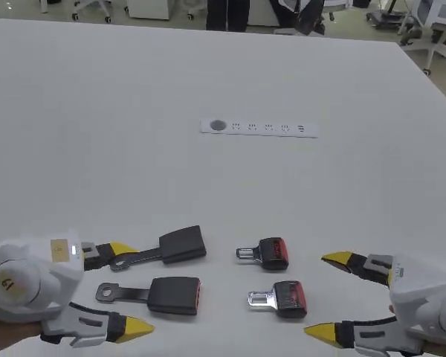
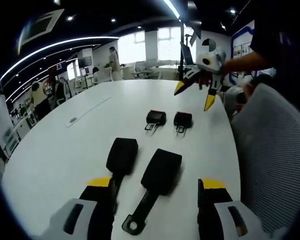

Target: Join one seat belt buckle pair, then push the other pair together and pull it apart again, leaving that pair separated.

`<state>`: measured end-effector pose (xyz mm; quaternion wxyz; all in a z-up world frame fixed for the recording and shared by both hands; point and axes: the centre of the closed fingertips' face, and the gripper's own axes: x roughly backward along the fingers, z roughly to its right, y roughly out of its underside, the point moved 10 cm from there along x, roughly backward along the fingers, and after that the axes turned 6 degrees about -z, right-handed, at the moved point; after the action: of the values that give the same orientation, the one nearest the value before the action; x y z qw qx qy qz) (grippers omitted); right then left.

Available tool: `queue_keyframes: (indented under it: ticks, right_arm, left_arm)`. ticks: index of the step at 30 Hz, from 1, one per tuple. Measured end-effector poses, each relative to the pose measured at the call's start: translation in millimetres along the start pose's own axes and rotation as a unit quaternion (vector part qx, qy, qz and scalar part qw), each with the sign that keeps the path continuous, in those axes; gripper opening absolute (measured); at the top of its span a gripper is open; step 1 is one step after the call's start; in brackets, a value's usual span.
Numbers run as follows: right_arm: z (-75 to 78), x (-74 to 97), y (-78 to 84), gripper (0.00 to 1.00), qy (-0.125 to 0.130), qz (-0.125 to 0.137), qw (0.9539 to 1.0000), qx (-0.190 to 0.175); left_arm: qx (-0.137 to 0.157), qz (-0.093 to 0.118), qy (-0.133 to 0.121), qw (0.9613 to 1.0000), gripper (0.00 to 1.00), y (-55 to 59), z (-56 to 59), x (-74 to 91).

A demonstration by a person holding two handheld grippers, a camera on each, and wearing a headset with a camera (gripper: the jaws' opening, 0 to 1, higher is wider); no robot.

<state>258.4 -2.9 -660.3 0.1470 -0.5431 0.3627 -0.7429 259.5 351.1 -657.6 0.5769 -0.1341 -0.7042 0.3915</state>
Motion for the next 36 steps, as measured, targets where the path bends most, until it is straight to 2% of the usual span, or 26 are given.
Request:
queue_keyframes:
  ticks: [7,15,25,36]
  right_arm:
    - [2.3,-7.0,0.6,0.54,-0.019,-0.017,0.9995,0.02]
    - [7.8,-15.6,2.6,0.45,-0.042,-0.035,0.9976,0.041]
    - [11.1,-31.4,2.2,0.41,-0.08,-0.057,0.9929,0.068]
    - [16.9,-45.8,7.2,0.35,-0.11,-0.077,0.9874,0.085]
  left_arm:
    - [-0.021,-0.026,0.023,0.9992,0.6,2.7,-5.7,-11.7]
    - [-0.051,-0.057,0.046,0.996,0.53,0.1,-11.9,-24.2]
    - [-0.078,-0.083,0.072,0.9908,0.45,-5.2,-22.4,-34.2]
    - [-0.097,-0.122,0.122,0.9801,0.36,-7.5,-25.8,-45.9]
